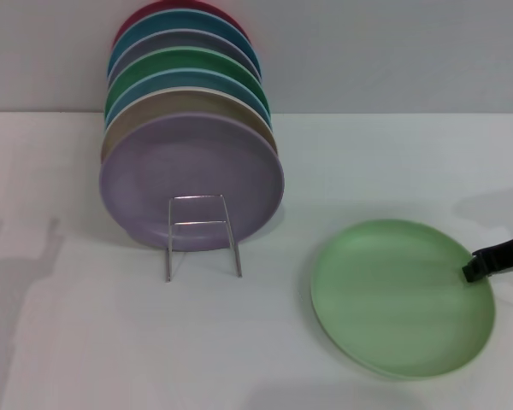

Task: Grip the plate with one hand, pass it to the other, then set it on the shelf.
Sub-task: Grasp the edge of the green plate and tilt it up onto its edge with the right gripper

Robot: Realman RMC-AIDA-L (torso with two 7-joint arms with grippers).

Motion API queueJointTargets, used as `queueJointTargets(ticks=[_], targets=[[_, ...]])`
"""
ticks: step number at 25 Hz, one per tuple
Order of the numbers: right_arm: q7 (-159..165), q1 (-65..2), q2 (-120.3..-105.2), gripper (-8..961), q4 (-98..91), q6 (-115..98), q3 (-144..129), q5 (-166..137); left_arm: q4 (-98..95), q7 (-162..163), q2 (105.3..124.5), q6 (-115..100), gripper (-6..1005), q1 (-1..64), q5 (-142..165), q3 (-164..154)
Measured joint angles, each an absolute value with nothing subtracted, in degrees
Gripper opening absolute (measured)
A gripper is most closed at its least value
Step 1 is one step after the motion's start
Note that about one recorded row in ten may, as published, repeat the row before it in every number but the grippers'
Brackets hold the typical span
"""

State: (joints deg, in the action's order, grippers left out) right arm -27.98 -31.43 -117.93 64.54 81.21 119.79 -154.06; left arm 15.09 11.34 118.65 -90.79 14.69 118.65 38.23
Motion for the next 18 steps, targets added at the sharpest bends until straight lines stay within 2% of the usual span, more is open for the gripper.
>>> queueJointTargets(ticks=[6,10,18], targets=[[-29.2,-31.2,-118.18,49,65.7,80.9,119.8,-153.9,15.0,11.3,118.65,-90.8,792,14.7,118.6,38.2],[-30.9,-29.4,-118.97,40,71.4,78.6,119.8,-152.8,14.9,11.3,118.65,-90.6,791,15.0,118.6,38.2],[-32.0,-27.4,-118.84,31,77.6,74.8,120.3,-148.7,15.0,11.3,118.57,-90.7,791,15.2,118.6,38.6]])
